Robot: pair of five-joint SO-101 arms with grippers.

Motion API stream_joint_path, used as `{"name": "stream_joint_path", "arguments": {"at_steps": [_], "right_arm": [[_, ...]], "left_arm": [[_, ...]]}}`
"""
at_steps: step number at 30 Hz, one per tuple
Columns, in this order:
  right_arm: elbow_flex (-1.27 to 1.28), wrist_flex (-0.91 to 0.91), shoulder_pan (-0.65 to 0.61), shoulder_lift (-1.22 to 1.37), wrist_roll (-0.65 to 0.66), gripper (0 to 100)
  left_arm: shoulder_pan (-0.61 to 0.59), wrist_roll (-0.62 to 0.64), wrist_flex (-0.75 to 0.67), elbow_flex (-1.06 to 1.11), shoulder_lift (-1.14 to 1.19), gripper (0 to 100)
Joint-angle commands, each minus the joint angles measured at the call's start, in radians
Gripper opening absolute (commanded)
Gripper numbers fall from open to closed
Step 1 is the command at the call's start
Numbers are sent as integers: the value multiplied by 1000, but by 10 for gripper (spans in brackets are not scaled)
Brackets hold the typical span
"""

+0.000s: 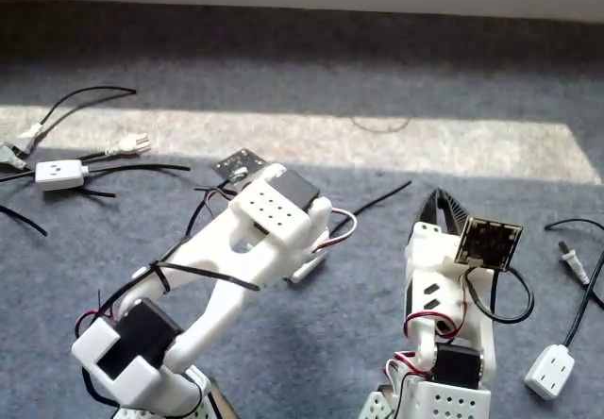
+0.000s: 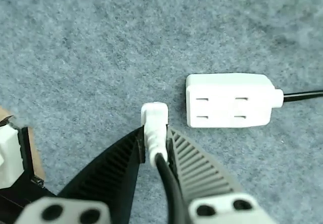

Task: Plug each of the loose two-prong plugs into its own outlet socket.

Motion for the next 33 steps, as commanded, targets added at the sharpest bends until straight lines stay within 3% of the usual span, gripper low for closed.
{"name": "stream_joint_path", "arguments": {"at_steps": [1,16,22,28,33], "right_arm": [[154,2,12,-1,-9,7],[154,2,7,-4,-9,7],[154,2,7,-1,-9,7],[154,2,7,-1,-9,7],[154,2,7,-1,-9,7]], "left_arm": [[-10,14,17,-31,-4,6],[-10,18,61,-143,-4,6],[48,18,60,-137,-2,6],[45,12,-49,-76,-1,6],[44,11,-61,-71,-2,6]]}}
